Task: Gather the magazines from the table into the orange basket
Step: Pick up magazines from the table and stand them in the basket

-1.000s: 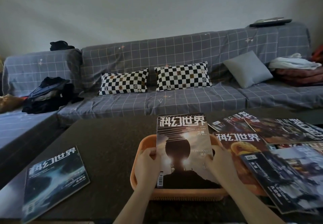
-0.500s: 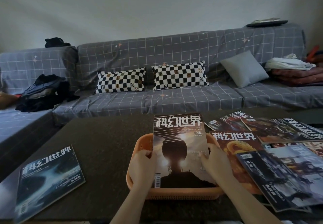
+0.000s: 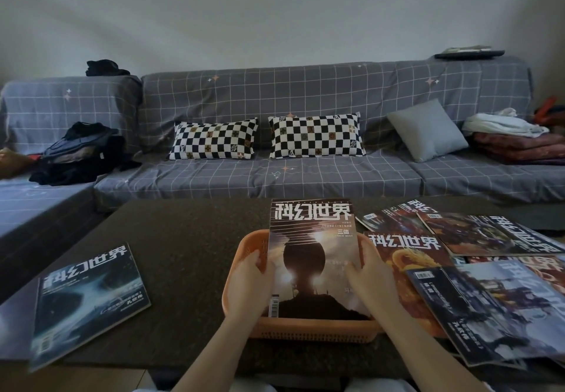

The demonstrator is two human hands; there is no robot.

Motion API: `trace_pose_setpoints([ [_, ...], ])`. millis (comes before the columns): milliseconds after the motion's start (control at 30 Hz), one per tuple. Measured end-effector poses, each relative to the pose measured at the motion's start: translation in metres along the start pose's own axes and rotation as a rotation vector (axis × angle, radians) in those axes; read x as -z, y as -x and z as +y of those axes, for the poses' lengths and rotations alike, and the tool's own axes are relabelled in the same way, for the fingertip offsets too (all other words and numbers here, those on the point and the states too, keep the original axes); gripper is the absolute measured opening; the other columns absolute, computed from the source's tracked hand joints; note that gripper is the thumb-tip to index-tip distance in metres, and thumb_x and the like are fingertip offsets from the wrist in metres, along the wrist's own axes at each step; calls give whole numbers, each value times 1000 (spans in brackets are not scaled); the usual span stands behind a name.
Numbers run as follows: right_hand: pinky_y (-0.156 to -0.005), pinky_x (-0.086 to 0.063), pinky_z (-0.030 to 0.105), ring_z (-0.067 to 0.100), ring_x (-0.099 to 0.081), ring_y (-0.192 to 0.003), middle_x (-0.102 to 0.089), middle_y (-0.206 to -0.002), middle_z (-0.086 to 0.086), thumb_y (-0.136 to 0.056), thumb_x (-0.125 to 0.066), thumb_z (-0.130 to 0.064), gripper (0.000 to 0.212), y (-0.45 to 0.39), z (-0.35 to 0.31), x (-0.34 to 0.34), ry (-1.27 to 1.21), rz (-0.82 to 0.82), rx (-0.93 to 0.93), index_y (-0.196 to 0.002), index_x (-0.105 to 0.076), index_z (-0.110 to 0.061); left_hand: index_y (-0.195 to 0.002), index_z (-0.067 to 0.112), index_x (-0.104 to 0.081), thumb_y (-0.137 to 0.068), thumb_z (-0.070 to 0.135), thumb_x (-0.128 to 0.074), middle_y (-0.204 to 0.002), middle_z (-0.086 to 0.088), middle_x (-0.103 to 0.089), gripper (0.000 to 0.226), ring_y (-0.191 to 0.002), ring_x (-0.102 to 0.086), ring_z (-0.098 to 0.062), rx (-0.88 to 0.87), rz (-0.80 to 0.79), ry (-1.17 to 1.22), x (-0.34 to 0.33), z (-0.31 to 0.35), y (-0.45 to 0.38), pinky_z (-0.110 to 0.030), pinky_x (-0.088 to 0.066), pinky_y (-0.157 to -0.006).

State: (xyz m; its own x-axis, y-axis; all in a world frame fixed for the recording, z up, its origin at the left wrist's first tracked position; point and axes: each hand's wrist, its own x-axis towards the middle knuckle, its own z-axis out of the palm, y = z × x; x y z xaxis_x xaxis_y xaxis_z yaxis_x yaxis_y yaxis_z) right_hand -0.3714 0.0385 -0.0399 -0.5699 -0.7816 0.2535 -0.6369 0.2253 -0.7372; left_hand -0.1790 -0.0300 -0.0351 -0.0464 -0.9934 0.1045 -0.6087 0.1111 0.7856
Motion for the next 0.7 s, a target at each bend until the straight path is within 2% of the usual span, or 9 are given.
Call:
trace_pose_setpoints([
  [67,-67,-43,5,0,-58,-83,-59,-108,-9,-87,-60,-24,42,7,-13,-1,-11,44,77,-127,-48,-21,-126,23,-57,-95,32,-53,-110,6,-66,32,-86,-62,-5,-51,31,7,8,2,2,-20,-50,-70],
  [133,-63,-41,3,-2,-57,-78,-62,-101,-9,-90,-58,-24,37,14,-29,-8,-85,13,80,-125,-53,-18,-131,23,-53,-95,31,-53,-123,2,-61,37,-92,-60,-5,-72,51,34,18,2,4,-20,-50,-73],
  [233,-71,-40,5,-1,-54,-97,-61,-115,-9,-91,-58,-24,34,22,-57,-24,-237,-119,64,-124,-55,-19,-128,25,-55,-95,31,-54,-119,2,-61,34,-83,-59,-2,-90,66,72,39,-7,2,-14,-46,-62],
  [300,-71,-43,7,-4,-55,-94,-61,-108,-16,-91,-58,-26,29,26,-75,-36,-310,-210,91,-120,-57,-23,-127,25,-56,-94,30,-55,-116,3,-61,33,-80,-57,1,-104,92,86,55,-18,-1,-12,-41,-57],
  [400,-83,-52,23,2,-62,-93,-66,-101,-14,-91,-57,-29,22,31,-98,-58,-390,-318,70,-112,-61,-29,-125,24,-58,-95,28,-55,-107,5,-63,30,-82,-58,1,-115,137,100,82,-40,-4,-11,-39,-58],
  [534,-74,-55,20,2,-66,-84,-68,-89,-11,-91,-57,-23,13,45,-132,-100,-481,-434,100,-97,-62,-33,-120,23,-61,-94,26,-56,-95,8,-65,26,-84,-62,-2,-61,190,120,118,-80,-12,-13,-41,-61],
  [600,-74,-56,22,5,-66,-84,-68,-88,-11,-91,-57,-22,15,53,-152,-126,-459,-492,132,-91,-59,-37,-115,20,-64,-94,24,-56,-88,10,-65,23,-82,-61,-4,-15,247,123,134,-104,-16,-19,-42,-64],
  [700,-72,-55,19,4,-64,-81,-66,-85,-12,-91,-56,-22,14,60,-177,-167,-394,-568,145,-94,-60,-35,-111,16,-67,-93,23,-57,-90,5,-67,21,-78,-58,-4,49,313,95,153,-141,-22,-25,-43,-70],
])
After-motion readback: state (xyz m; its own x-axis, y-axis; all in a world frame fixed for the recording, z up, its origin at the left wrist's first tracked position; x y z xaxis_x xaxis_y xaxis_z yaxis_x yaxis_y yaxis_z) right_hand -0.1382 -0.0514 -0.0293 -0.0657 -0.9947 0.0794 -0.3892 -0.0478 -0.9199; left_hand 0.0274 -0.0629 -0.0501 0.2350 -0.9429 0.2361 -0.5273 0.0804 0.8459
